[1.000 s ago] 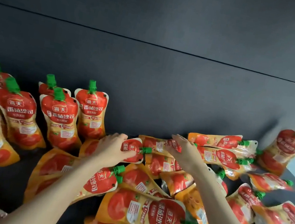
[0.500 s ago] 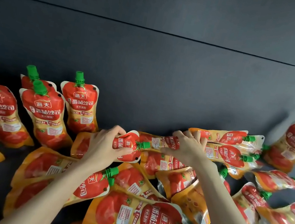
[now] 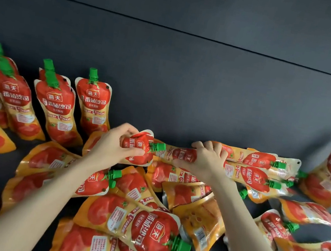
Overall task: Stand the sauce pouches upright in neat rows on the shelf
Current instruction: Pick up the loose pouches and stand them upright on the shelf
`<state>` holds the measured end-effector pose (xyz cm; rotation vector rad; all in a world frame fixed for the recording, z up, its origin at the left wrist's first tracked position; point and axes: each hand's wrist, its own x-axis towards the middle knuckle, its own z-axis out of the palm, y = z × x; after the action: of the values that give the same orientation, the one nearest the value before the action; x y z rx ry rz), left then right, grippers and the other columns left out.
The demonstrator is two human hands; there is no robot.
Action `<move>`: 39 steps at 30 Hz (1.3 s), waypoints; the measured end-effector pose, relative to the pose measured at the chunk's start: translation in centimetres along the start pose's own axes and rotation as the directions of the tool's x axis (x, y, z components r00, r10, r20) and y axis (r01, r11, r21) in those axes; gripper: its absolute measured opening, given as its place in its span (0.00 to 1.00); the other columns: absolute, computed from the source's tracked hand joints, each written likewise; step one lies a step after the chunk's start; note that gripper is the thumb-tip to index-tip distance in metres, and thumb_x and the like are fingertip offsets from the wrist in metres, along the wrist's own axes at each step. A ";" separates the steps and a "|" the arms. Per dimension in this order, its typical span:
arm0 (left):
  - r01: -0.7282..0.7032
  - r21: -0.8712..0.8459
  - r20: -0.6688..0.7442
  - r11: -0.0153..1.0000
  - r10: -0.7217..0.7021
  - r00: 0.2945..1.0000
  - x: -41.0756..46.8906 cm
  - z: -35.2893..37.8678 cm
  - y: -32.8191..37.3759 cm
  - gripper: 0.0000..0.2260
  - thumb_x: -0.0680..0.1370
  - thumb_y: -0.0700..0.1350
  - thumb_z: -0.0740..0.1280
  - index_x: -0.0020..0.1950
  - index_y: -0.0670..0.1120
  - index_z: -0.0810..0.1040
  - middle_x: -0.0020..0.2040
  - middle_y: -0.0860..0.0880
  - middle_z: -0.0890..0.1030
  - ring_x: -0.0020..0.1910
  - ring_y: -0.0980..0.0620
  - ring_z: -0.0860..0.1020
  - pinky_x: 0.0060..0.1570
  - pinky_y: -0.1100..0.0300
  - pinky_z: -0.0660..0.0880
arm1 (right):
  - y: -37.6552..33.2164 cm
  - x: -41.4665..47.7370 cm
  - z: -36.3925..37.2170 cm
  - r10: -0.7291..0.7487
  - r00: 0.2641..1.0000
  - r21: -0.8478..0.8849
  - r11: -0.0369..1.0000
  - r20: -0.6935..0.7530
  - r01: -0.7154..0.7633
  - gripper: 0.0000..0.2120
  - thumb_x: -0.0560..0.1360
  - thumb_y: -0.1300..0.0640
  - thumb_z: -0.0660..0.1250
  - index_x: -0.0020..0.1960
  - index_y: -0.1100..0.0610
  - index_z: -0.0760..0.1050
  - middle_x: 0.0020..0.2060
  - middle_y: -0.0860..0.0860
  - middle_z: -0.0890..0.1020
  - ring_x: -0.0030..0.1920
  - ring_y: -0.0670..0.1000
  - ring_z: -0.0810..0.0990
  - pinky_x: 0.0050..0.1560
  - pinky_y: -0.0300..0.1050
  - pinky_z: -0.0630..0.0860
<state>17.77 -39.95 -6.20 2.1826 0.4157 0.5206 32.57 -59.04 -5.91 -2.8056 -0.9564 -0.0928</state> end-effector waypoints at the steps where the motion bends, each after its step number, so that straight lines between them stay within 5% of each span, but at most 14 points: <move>1: 0.007 -0.028 -0.025 1.000 -0.007 1.000 0.1 -0.1 0.2 0.17 0.68 0.48 0.75 0.53 0.52 0.74 0.48 0.58 0.78 0.48 0.60 0.77 0.39 0.76 0.70 | 0.0 0.0 -0.3 -0.011 0.999 0.084 0.996 -0.039 0.014 0.39 0.66 0.32 0.67 0.68 0.53 0.65 0.62 0.54 0.68 0.62 0.57 0.64 0.63 0.53 0.63; 4: 0.021 -0.088 -0.099 0.996 -0.030 0.995 0.6 -0.6 0.6 0.18 0.66 0.48 0.76 0.52 0.51 0.73 0.48 0.55 0.78 0.50 0.57 0.77 0.46 0.64 0.74 | -0.6 -0.2 -2.2 -0.053 0.997 0.358 0.931 -0.053 0.069 0.36 0.64 0.48 0.77 0.67 0.51 0.65 0.58 0.53 0.66 0.54 0.54 0.73 0.50 0.45 0.76; 6: 0.023 -0.114 -0.132 0.993 -0.038 0.991 0.9 -1.1 1.1 0.19 0.66 0.48 0.77 0.52 0.50 0.73 0.49 0.53 0.79 0.50 0.55 0.78 0.50 0.58 0.76 | -1.0 -0.1 -3.6 -0.095 0.991 0.396 0.910 -0.095 0.125 0.34 0.63 0.54 0.78 0.65 0.49 0.67 0.55 0.50 0.68 0.53 0.54 0.75 0.49 0.45 0.77; 9: -0.013 -0.160 -0.142 0.987 -0.010 0.990 1.6 -1.9 2.0 0.16 0.68 0.47 0.75 0.53 0.47 0.76 0.48 0.50 0.81 0.48 0.53 0.80 0.49 0.56 0.78 | -1.4 0.4 -5.7 -0.092 0.969 0.479 0.856 -0.228 0.194 0.35 0.63 0.58 0.78 0.65 0.49 0.69 0.55 0.49 0.74 0.56 0.52 0.75 0.55 0.47 0.76; 12: -0.043 -0.191 -0.166 0.981 0.011 0.986 2.8 -2.2 2.5 0.12 0.70 0.47 0.74 0.50 0.46 0.79 0.45 0.51 0.83 0.46 0.54 0.81 0.47 0.55 0.79 | -2.2 1.4 -7.1 -0.064 0.947 0.576 0.780 -0.316 0.245 0.34 0.64 0.62 0.77 0.66 0.51 0.69 0.50 0.48 0.79 0.50 0.48 0.77 0.47 0.39 0.74; 15: -0.029 -0.269 -0.172 0.963 -0.019 0.985 3.8 -1.5 2.4 0.14 0.71 0.47 0.73 0.55 0.47 0.77 0.48 0.52 0.82 0.48 0.56 0.80 0.47 0.58 0.78 | -3.3 2.2 -6.6 -0.047 0.936 0.617 0.740 -0.350 0.268 0.28 0.67 0.63 0.75 0.65 0.53 0.71 0.47 0.49 0.80 0.49 0.48 0.78 0.48 0.41 0.75; 19: 0.014 -0.426 -0.156 0.905 -0.089 0.984 5.4 -0.8 1.6 0.15 0.71 0.47 0.73 0.55 0.47 0.78 0.49 0.51 0.83 0.51 0.54 0.81 0.50 0.56 0.78 | -3.3 3.2 -5.0 0.026 0.946 0.722 0.652 -0.324 0.230 0.19 0.68 0.63 0.74 0.58 0.55 0.77 0.47 0.47 0.81 0.51 0.47 0.79 0.53 0.42 0.75; 24: 0.049 -0.586 -0.079 0.809 -0.117 0.990 6.1 -0.3 0.0 0.15 0.68 0.43 0.75 0.54 0.46 0.79 0.50 0.48 0.83 0.52 0.51 0.81 0.57 0.49 0.76 | -2.6 3.7 -3.7 0.085 0.967 0.893 0.411 -0.239 0.184 0.17 0.69 0.65 0.73 0.55 0.54 0.76 0.46 0.45 0.82 0.48 0.47 0.82 0.41 0.34 0.79; 29: 0.085 -0.404 0.059 0.911 -0.066 0.996 5.8 -0.2 -1.7 0.25 0.67 0.37 0.76 0.58 0.54 0.72 0.53 0.55 0.80 0.55 0.56 0.77 0.56 0.56 0.74 | -2.3 3.5 0.7 0.054 0.992 0.840 0.538 -0.110 0.064 0.21 0.65 0.60 0.77 0.55 0.54 0.75 0.49 0.49 0.83 0.50 0.48 0.82 0.52 0.47 0.80; 39: 0.015 -0.301 0.014 0.953 -0.011 1.000 5.9 0.4 -2.7 0.20 0.69 0.40 0.74 0.57 0.53 0.72 0.53 0.56 0.78 0.55 0.58 0.75 0.56 0.60 0.72 | -2.0 3.2 1.9 0.045 0.989 0.792 0.605 -0.141 0.085 0.16 0.69 0.59 0.74 0.55 0.54 0.75 0.49 0.48 0.83 0.50 0.47 0.82 0.52 0.43 0.79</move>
<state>22.79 -35.89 -7.25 1.8865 0.3205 0.5272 33.90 -55.20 -7.15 -1.9086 -0.7306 0.1075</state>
